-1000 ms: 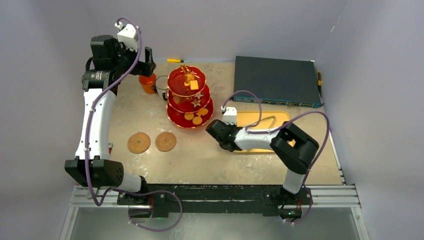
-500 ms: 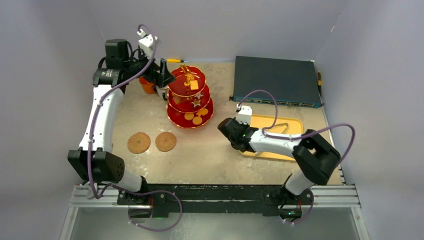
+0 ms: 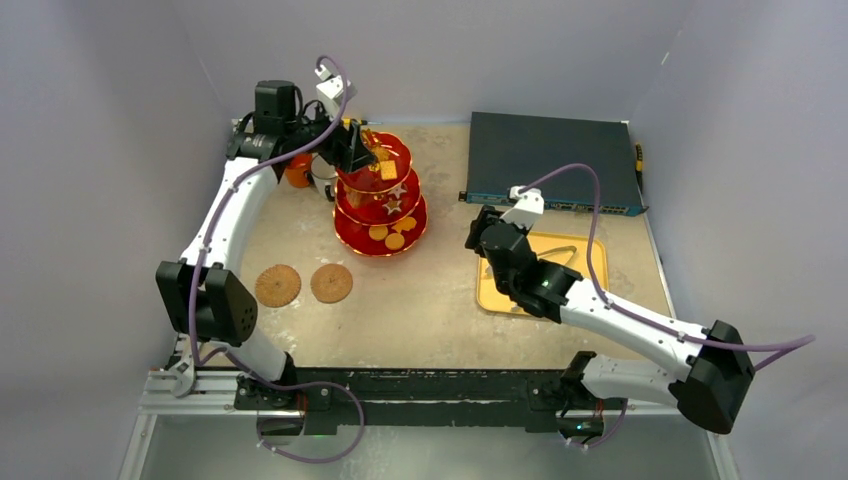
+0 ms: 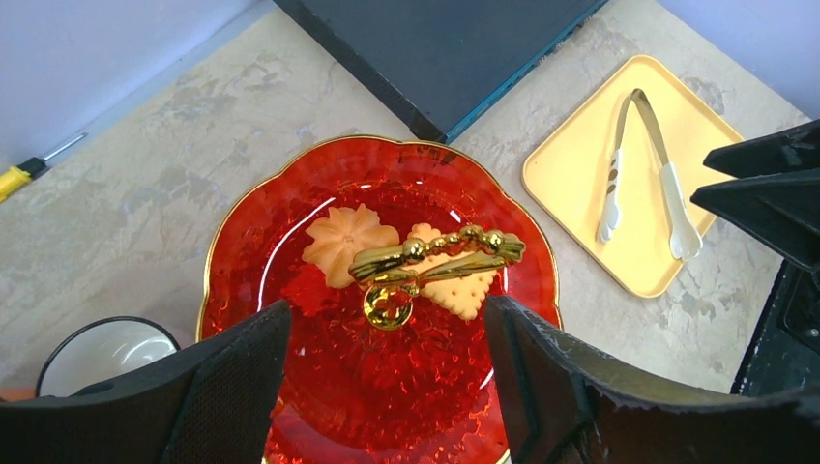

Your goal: Serve the afternoon tea

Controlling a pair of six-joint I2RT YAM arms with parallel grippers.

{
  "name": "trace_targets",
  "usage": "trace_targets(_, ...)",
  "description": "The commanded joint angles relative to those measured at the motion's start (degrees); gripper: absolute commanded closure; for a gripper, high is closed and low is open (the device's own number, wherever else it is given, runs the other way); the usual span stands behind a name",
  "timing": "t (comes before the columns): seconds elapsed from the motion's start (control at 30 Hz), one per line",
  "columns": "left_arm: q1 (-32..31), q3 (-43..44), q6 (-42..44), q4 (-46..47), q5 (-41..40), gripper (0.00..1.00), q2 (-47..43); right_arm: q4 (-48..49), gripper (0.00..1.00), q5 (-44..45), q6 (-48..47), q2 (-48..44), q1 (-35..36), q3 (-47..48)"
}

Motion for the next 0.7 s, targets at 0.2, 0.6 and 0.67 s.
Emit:
trace_targets(0.2, -2.11, -1.13, -3.72, 9.58, 1.95, 0.4, 2.36, 2.56, 0.42, 1.92, -3.2, -1.34, 0.19, 1.16)
trace_targets(0.6, -2.47, -2.9, -6.41, 15.29, 1.91, 0.7, 4.74, 4.3, 0.44, 2.17, -2.89, -4.24, 0.23, -2.13)
trace_targets(0.67, -2.58, -3.51, -7.22, 16.91, 2.04, 0.72, 4.92, 4.65, 0.45, 2.19, -2.83, -4.15, 0.17, -2.35)
